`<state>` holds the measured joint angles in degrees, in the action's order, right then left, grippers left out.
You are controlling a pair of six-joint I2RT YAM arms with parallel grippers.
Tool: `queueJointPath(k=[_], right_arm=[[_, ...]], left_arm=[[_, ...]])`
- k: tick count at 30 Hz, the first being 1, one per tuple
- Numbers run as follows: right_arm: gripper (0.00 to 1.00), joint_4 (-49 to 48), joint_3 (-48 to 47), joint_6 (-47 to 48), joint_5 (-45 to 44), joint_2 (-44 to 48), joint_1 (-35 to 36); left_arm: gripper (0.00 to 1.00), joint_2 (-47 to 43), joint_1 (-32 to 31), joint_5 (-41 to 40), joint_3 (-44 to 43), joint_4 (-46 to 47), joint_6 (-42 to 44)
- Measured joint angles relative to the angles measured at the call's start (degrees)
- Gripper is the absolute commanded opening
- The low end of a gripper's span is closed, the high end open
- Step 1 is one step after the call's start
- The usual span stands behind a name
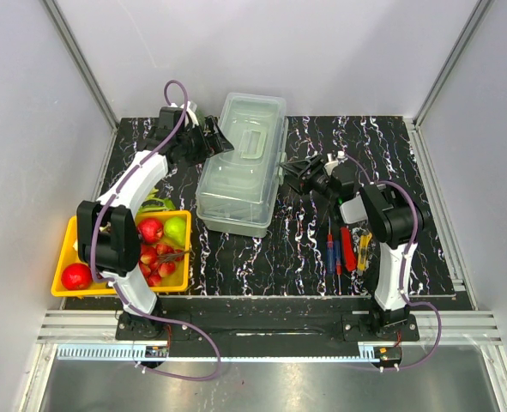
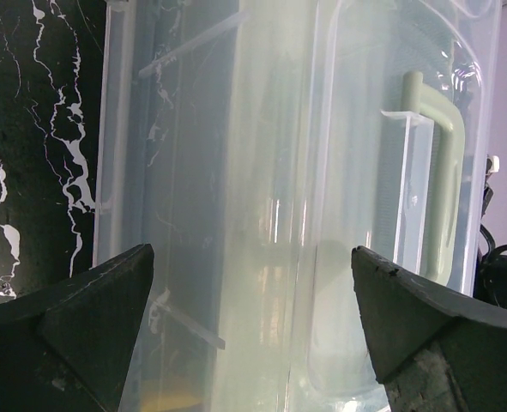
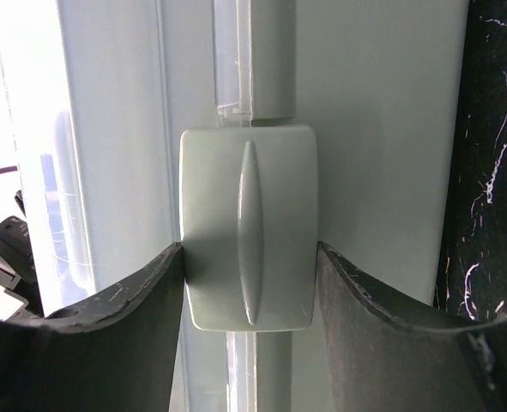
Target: Pack the tool kit
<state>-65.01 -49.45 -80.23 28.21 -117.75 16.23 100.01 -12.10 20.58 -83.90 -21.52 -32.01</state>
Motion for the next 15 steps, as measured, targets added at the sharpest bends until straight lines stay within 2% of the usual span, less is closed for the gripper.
queueJointPath(k=[15], right_arm=[[0.33, -5.11, 3.52, -3.17, -2.73, -0.24, 0.66]], left_arm=[[0.99, 0.79, -0.02, -0.52, -1.27, -1.53, -1.79]])
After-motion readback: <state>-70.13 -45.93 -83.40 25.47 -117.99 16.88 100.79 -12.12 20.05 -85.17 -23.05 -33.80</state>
